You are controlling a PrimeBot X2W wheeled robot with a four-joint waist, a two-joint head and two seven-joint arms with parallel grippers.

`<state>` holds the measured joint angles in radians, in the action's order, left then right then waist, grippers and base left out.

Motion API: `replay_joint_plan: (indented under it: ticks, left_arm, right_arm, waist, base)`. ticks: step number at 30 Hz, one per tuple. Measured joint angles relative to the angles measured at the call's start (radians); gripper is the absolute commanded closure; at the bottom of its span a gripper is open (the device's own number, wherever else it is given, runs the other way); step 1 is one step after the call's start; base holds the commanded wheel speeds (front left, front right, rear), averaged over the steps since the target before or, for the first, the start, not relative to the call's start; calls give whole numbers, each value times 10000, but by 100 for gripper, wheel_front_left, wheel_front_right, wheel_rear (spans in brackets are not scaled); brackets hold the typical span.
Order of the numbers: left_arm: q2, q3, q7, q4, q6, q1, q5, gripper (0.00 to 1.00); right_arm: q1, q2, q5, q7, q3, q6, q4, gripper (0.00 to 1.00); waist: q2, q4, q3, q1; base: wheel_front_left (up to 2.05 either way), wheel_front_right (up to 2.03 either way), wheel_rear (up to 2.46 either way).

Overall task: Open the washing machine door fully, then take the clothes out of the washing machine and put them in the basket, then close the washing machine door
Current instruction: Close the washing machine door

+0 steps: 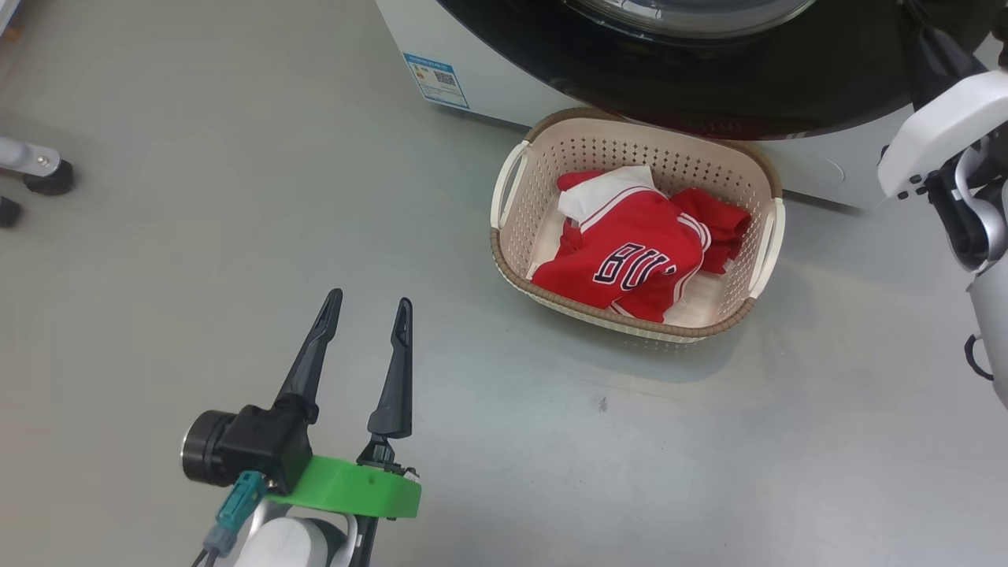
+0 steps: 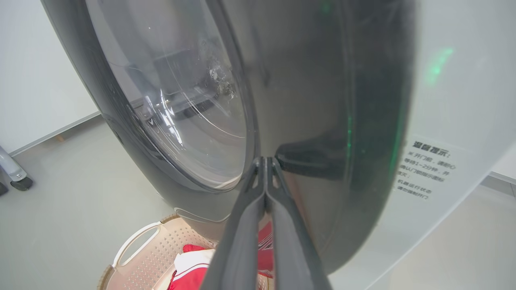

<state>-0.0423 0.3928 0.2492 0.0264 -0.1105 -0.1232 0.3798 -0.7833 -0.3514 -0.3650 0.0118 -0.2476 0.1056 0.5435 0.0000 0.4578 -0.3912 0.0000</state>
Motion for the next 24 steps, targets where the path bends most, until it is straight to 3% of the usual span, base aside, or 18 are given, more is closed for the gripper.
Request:
replay_joint_plan:
  ticks: [15, 24]
  left_arm:
    - [13, 313, 29, 134, 0, -80, 222, 0]
    - [21, 336, 29, 234, -2, -202, 322, 0]
  right_arm:
    - [-1363, -671, 188, -88, 92, 100, 688, 100]
    - [-1666, -752, 385, -328, -111, 167, 1001, 100]
  waist:
    - [0, 258, -288, 0]
    - [0, 368, -429, 0]
  base:
    - [0, 0, 0]
    - [0, 0, 0]
